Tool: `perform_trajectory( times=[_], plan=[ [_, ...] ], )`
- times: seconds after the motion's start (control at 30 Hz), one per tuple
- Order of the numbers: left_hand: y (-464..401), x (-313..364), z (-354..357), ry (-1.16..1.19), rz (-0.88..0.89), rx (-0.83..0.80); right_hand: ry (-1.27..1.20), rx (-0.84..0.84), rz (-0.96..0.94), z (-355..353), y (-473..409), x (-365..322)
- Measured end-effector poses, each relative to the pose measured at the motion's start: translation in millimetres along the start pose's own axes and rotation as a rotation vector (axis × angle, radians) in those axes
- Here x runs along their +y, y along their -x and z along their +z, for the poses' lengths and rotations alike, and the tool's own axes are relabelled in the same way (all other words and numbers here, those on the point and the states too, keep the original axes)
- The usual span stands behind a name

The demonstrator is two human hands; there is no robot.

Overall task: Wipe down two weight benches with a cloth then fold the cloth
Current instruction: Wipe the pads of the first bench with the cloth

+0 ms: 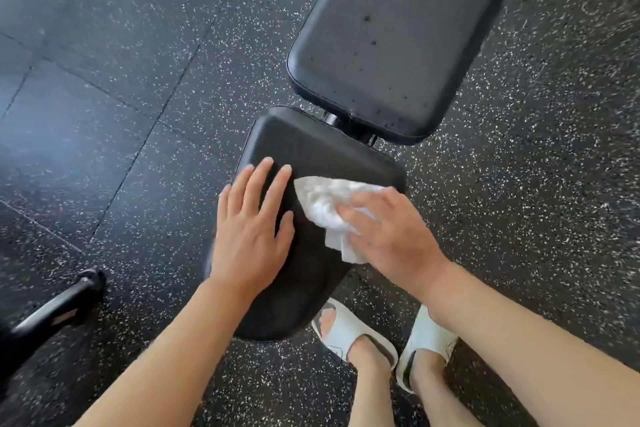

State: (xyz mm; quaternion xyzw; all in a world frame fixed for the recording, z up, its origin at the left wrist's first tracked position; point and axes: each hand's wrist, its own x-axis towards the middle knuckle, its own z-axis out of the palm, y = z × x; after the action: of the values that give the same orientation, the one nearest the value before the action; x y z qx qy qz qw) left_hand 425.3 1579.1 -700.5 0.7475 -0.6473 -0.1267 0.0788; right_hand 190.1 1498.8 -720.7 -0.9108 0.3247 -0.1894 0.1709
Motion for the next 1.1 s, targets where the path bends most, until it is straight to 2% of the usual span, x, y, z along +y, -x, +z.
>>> perform_trajectory(
  times=[0.07, 0.23, 0.47, 0.63, 0.8, 1.0, 1.1],
  plan=[
    [-13, 14, 4, -0.022, 0.08, -0.025, -0.05, 0.045, 0.169, -8, -8, 18],
    [-21, 31, 21, -0.091, 0.05, -0.005, -0.06, 0.107, 0.454, -7, -44, 12],
    [-20, 27, 26, -0.087, 0.054, 0.05, -0.262, 0.17, 0.491, 13, 19, -43],
    [-20, 28, 27, -0.065, 0.049, 0.053, -0.412, 0.282, 0.598, 33, 52, -77],
    [-20, 29, 26, -0.022, 0.07, 0.058, -0.435, 0.492, 0.798, 40, 19, -68],
    [-21, 20, 34, -0.023, 0.093, 0.087, -0.457, 0.906, 1.058, 35, -23, -15],
    [-20, 16, 37, -0.036, 0.102, 0.095, -0.477, 0.96, 1.09, 49, -14, -39]
  ],
)
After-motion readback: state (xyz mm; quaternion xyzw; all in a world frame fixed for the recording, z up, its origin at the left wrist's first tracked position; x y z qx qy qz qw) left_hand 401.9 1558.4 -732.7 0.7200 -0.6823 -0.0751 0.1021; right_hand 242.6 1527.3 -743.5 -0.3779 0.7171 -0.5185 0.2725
